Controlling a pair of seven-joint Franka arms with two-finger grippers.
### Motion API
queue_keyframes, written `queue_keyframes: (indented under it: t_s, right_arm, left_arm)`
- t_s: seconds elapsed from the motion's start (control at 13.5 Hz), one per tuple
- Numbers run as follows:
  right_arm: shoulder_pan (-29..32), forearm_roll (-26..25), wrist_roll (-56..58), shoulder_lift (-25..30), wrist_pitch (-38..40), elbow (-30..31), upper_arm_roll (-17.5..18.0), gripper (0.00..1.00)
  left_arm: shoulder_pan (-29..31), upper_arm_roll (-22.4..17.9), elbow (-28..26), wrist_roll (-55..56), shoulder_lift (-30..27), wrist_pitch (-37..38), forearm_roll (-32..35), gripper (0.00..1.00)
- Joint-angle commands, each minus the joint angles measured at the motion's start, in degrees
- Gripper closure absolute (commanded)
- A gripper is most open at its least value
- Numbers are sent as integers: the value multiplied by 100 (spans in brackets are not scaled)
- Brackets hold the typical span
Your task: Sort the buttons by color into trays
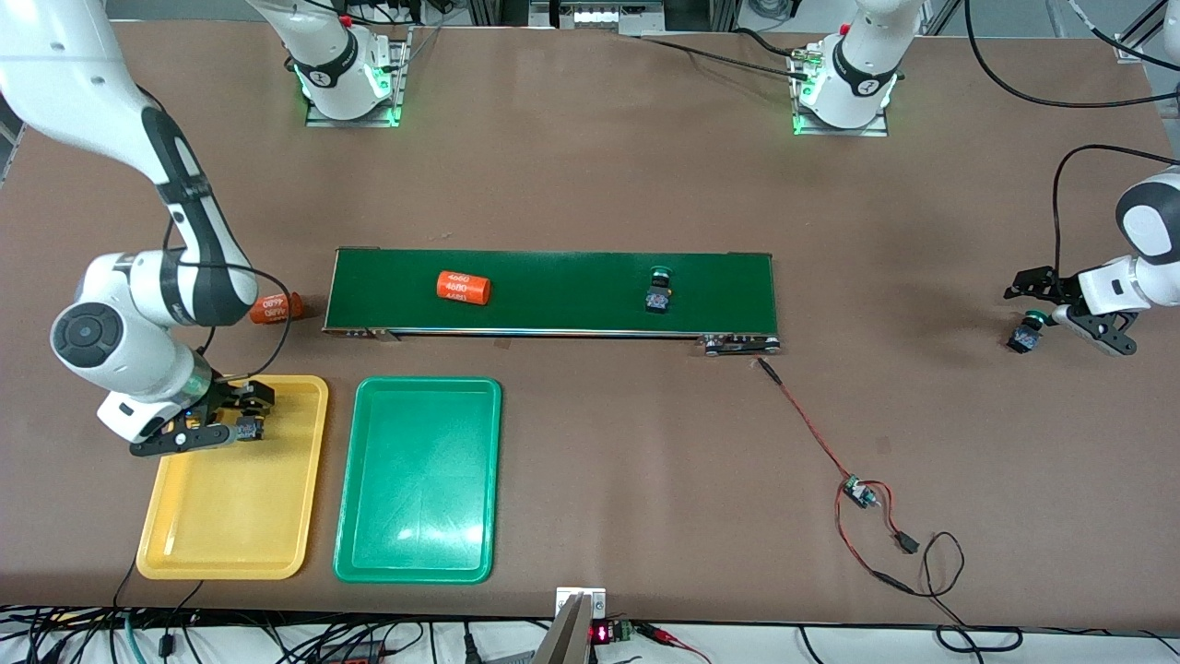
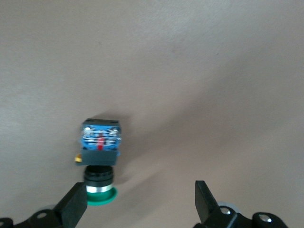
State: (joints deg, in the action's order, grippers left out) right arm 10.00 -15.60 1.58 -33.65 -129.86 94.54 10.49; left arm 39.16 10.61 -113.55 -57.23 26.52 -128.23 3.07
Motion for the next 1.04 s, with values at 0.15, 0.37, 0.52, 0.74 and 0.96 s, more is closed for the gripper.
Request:
queue_keyframes:
  t_s: [0.15, 0.37, 0.52, 0.74, 0.96]
  right_arm:
    - [-297, 979, -220, 1008, 1329, 197, 32, 0]
    - [-359, 1321, -307, 1430, 1789, 415, 32, 0]
    - [-393, 1349, -753, 1658, 1806, 643, 32, 0]
    - [-586, 1376, -896, 2369, 1071, 1634, 49, 0]
    - [-867, 1376, -1413, 2933, 402, 2541, 67, 0]
  left_arm:
    - [-5, 38, 578, -235, 371, 227, 194, 0]
    - [-14, 38, 1001, -236, 653, 615, 194, 0]
    - [-14, 38, 1054, -244, 758, 624, 185, 0]
    - [-5, 38, 1081, -253, 794, 694, 185, 0]
    - [-5, 38, 1098, -280, 863, 721, 185, 0]
